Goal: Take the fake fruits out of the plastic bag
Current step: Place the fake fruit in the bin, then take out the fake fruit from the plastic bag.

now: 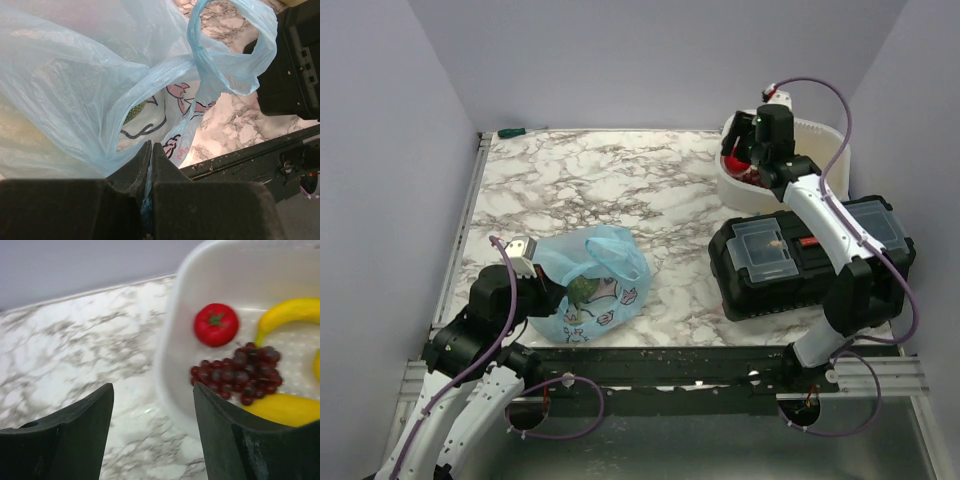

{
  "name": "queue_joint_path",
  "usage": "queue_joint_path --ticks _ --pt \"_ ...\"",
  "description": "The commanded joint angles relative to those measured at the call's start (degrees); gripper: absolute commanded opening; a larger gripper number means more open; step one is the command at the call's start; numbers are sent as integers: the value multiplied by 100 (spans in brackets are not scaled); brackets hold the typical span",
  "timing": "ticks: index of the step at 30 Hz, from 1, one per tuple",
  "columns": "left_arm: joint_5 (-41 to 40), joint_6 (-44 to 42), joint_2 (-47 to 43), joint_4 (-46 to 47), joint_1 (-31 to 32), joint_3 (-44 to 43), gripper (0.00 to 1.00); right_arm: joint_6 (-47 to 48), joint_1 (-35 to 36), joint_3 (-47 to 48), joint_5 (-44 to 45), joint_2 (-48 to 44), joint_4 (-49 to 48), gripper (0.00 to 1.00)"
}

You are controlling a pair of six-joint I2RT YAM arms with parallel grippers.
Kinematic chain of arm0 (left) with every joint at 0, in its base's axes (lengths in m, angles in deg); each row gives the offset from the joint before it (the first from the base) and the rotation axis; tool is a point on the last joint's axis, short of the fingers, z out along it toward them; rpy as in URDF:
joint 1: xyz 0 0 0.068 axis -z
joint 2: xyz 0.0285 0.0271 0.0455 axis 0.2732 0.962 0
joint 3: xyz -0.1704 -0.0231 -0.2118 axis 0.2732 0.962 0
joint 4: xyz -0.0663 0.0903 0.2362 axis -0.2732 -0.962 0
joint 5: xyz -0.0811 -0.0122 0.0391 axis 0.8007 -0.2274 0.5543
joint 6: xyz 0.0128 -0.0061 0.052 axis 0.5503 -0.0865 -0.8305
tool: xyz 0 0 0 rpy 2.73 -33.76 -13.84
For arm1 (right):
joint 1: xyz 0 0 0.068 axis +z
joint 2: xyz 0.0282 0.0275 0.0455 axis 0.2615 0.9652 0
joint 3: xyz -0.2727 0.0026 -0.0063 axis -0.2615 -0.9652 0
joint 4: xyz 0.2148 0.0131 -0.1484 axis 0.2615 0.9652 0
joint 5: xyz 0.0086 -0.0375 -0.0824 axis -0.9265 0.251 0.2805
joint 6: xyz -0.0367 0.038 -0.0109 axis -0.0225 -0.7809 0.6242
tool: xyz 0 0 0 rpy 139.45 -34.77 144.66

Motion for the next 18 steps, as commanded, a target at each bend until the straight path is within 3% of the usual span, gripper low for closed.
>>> queue_joint_path --ticks 1,11,18 --pt "-92 -5 -57 36 33 56 0 195 880 -481 -1011 -442 -324 68" --pt "-72 -6 -7 45 35 65 0 1180 3343 -1672 -1581 -1943 -687 74" --pt "-25 -23 171 49 45 68 0 1367 4970 -2106 -1563 -2300 -757 75"
